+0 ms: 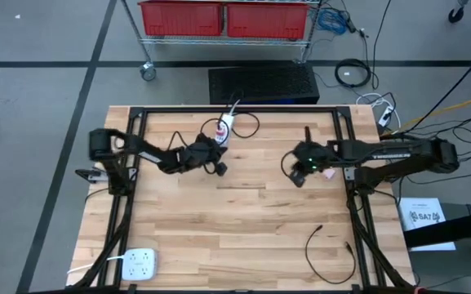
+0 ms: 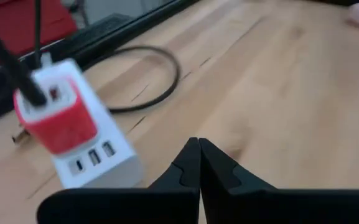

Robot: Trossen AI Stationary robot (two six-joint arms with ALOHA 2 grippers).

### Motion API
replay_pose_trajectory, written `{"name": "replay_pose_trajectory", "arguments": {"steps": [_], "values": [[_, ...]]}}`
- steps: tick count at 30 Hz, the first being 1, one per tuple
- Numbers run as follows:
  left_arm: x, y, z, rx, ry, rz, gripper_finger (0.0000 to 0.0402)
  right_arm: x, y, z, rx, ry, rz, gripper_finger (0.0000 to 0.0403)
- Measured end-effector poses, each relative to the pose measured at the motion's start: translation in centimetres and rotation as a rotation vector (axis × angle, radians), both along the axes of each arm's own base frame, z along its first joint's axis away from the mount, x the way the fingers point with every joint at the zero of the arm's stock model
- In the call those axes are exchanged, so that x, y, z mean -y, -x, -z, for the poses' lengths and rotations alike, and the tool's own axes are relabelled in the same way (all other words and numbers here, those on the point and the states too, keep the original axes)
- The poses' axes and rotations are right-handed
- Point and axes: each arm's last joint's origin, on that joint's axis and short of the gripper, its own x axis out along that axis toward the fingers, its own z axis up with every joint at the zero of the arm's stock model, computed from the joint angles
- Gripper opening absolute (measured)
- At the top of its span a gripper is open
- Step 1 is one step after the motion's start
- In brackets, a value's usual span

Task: Insert USB
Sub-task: Insert the light pink charger adapter into the bottom white outlet extension

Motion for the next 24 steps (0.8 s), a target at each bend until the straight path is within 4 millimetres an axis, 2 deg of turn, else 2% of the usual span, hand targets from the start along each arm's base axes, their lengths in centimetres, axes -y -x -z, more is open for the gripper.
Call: {"name": "replay_pose_trajectory", "arguments": {"steps": [5, 10, 15, 24], "values": [[2.7, 1.7, -3.8, -0.033, 0.026, 0.103, 0.0, -1.0, 3.4, 0.8, -0.314, -0.059, 0.117, 0.0], [5.3, 4.0, -6.0, -0.074, 0.117, 0.151, 0.0, -1.5, 4.9, 1.1, -0.499, -0.024, 0.189, 0.0], [7.6, 5.5, -5.6, -0.179, 0.22, 0.176, 0.0, -1.6, 4.8, 1.8, -0.526, -0.016, 0.205, 0.0], [11.3, 6.8, -4.7, -0.286, 0.328, 0.237, 0.0, -1.5, 4.2, 4.8, -0.613, 0.029, 0.338, 0.0]]}}
